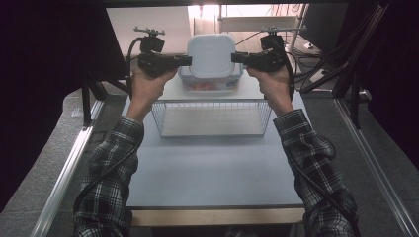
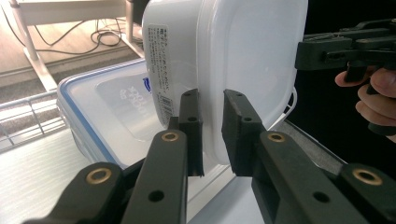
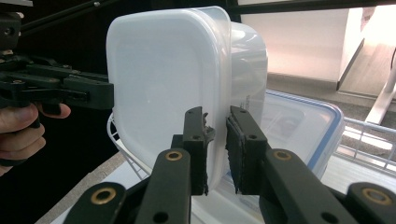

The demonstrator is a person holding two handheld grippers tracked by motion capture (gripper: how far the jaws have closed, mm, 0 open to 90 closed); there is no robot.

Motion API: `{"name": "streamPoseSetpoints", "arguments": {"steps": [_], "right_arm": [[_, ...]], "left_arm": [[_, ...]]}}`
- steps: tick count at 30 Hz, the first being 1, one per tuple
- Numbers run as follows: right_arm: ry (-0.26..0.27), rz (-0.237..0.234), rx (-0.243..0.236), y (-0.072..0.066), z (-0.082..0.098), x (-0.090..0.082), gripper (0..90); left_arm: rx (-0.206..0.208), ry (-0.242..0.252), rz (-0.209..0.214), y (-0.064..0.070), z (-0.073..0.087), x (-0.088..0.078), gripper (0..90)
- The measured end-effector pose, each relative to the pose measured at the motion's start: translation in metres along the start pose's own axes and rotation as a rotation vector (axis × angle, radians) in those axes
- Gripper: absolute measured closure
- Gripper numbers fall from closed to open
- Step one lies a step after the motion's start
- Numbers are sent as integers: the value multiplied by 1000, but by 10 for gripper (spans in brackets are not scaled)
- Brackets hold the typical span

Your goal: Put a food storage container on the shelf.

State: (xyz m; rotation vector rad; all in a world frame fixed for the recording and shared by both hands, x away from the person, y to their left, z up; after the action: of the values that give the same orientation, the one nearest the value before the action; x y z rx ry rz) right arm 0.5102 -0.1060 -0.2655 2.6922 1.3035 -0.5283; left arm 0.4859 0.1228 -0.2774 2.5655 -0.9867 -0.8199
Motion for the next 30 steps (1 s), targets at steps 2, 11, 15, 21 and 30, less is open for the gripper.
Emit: {"name": "streamPoseSetpoints", "arguments": {"steps": [2,11,15,21,30], "right_arm": [[-5,1,3,2,0,3,778],[-8,3,8,5,-3,8,715],[-8,15,2,6,-5,12,704],[-16,24,7,11,-7,17,676],[-26,17,43,20,-11,27,602]], "left_arm": [[-4,-3,0,-2,-1,2,788],[-11,2,8,-8,-7,6,758],[-15,2,4,-9,-9,11,718],[-19,2,-5,-13,-13,18,668],[-40,-5,-16,-18,-22,26,564]]}}
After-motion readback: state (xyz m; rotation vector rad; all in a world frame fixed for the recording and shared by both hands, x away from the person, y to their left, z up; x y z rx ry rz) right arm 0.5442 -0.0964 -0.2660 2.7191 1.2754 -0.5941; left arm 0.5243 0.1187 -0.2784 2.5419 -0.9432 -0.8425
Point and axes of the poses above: each handheld gripper's, and its own axes: x roughly forward along the jaws, z roughly out of its underside, y roughly to its right, the point moved 6 cm from there along x, roughly forward along the jaws, and after that the axes turned 11 degrees about -x, right-handed, at the moved point
